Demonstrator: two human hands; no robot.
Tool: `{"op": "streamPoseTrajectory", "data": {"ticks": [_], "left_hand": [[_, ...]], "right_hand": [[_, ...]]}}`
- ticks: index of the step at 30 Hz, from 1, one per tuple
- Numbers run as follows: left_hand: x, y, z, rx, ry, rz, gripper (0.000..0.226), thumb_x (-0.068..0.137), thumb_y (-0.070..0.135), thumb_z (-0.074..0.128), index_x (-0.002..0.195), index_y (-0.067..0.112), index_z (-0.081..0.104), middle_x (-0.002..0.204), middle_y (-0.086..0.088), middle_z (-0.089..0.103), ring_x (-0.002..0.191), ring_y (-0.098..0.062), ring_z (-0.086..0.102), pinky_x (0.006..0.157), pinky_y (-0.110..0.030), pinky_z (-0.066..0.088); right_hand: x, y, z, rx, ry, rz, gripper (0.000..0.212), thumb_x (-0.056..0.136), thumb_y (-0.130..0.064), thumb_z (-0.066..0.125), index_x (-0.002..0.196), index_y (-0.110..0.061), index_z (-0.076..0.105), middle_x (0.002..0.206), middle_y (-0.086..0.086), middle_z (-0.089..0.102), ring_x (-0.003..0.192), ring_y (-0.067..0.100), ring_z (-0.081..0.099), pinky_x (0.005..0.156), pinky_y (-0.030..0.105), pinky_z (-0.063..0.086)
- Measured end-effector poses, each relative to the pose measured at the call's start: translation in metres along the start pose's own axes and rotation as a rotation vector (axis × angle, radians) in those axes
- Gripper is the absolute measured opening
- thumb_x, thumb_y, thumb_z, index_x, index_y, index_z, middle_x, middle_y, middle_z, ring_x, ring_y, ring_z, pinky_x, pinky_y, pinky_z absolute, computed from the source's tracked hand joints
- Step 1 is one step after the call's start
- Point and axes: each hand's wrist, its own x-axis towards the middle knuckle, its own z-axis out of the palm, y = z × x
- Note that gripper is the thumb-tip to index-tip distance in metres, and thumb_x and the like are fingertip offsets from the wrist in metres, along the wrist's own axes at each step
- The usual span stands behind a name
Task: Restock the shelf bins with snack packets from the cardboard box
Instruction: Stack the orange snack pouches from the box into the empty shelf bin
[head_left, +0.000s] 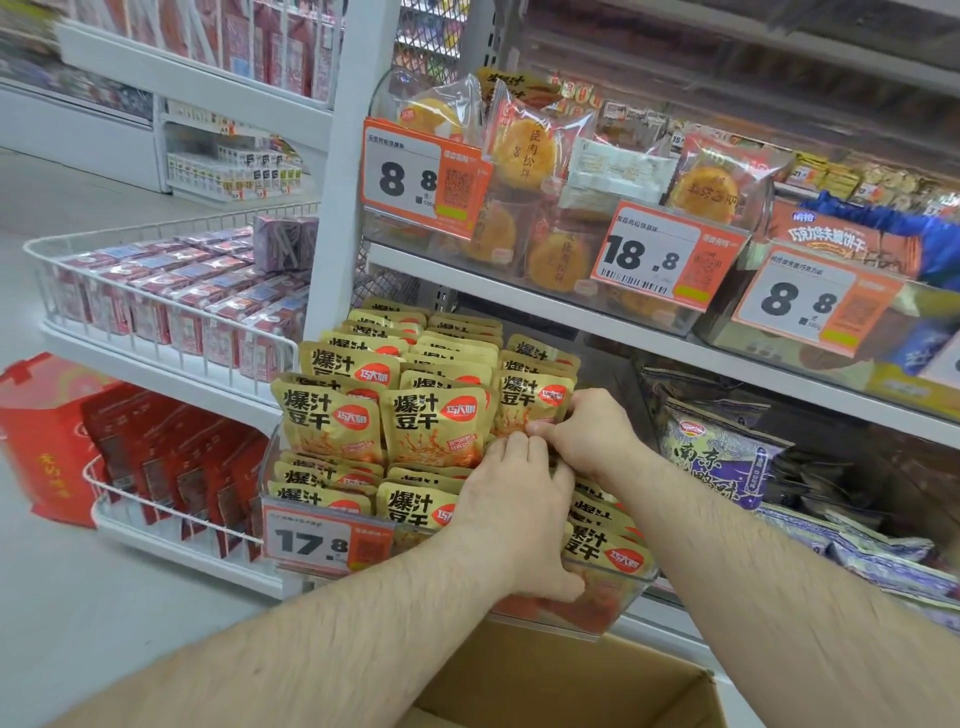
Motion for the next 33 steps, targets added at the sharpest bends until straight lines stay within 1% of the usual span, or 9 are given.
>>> {"op": "streamPoseTrajectory", "data": {"ticks": [3,5,7,13,18,23,29,31,33], "left_hand": [[-0.001,0.0,0.0,-0.028,0.012,0.002,0.1,0.066,0.071,0.066,0.141,0.011,0.035,0.135,-0.017,0.038,0.123,-0.034,0.035,0.113,-0.047,0.031],[-0.001,0.0,0.0,-0.038,0.012,-0.001,0.097,0.066,0.07,0.066,0.137,0.011,0.036,0.13,-0.017,0.039,0.119,-0.034,0.036,0.111,-0.046,0.033],[-0.001,-0.001,0.0,-0.035,0.006,0.0,0.094,0.066,0.07,0.066,0.134,0.012,0.038,0.127,-0.016,0.041,0.117,-0.033,0.037,0.11,-0.047,0.034],[-0.001,-0.001,0.001,-0.036,0.016,0.0,0.093,0.065,0.071,0.066,0.133,0.013,0.04,0.124,-0.015,0.042,0.115,-0.033,0.037,0.109,-0.048,0.034],[-0.001,-0.001,0.0,-0.033,0.017,0.006,0.091,0.066,0.071,0.065,0.131,0.013,0.04,0.122,-0.014,0.042,0.113,-0.033,0.038,0.107,-0.048,0.034],[0.0,-0.001,-0.002,-0.018,-0.027,0.012,0.094,0.066,0.073,0.064,0.132,0.012,0.039,0.124,-0.014,0.042,0.115,-0.034,0.039,0.109,-0.049,0.033],[-0.01,0.005,-0.027,0.035,-0.166,-0.012,0.101,0.079,0.064,0.061,0.15,0.004,0.021,0.151,-0.027,0.027,0.142,-0.044,0.022,0.121,-0.053,0.016],[-0.026,0.0,-0.046,-0.072,-0.014,0.053,0.07,0.085,0.045,0.056,0.14,0.005,0.041,0.14,-0.022,0.045,0.134,-0.039,0.038,0.117,-0.049,0.028],[-0.041,-0.021,-0.058,-0.116,0.34,0.153,0.035,0.076,0.03,0.049,0.101,0.01,0.065,0.096,-0.009,0.064,0.094,-0.03,0.058,0.088,-0.042,0.051]], "right_hand": [[-0.004,-0.004,-0.006,0.017,0.042,0.052,0.047,0.072,-0.032,0.085,0.11,-0.013,0.063,0.106,0.0,0.068,0.096,0.017,0.064,0.084,0.036,0.055],[-0.006,-0.007,-0.014,-0.04,0.117,0.078,0.088,0.063,-0.037,0.09,0.132,-0.01,0.043,0.126,0.008,0.054,0.116,0.026,0.055,0.092,0.039,0.05],[-0.005,-0.011,-0.019,-0.14,0.114,0.021,0.104,0.063,-0.039,0.089,0.143,-0.011,0.029,0.14,0.014,0.04,0.128,0.031,0.046,0.101,0.041,0.045],[0.002,-0.022,-0.02,-0.334,-0.053,-0.264,0.09,0.082,-0.025,0.074,0.154,-0.013,0.022,0.151,0.014,0.034,0.136,0.027,0.04,0.106,0.03,0.037],[0.006,-0.02,-0.022,-0.41,-0.047,-0.335,0.082,0.089,-0.022,0.069,0.155,-0.011,0.022,0.157,0.011,0.029,0.145,0.025,0.029,0.116,0.03,0.026],[0.004,-0.021,-0.024,-0.492,-0.06,-0.374,0.078,0.092,-0.024,0.065,0.156,-0.012,0.022,0.158,0.011,0.027,0.144,0.027,0.031,0.116,0.032,0.028],[-0.011,-0.028,-0.034,-0.496,-0.054,-0.352,0.081,0.088,-0.026,0.066,0.155,-0.013,0.021,0.155,0.01,0.032,0.14,0.028,0.035,0.114,0.036,0.034],[-0.023,-0.031,-0.039,-0.435,-0.024,-0.392,0.072,0.091,-0.021,0.061,0.153,-0.01,0.025,0.153,0.008,0.034,0.141,0.024,0.033,0.113,0.029,0.027],[-0.034,-0.032,-0.041,-0.361,0.031,-0.454,0.062,0.095,-0.018,0.056,0.151,-0.008,0.031,0.155,0.007,0.035,0.143,0.019,0.031,0.113,0.022,0.02]]}}
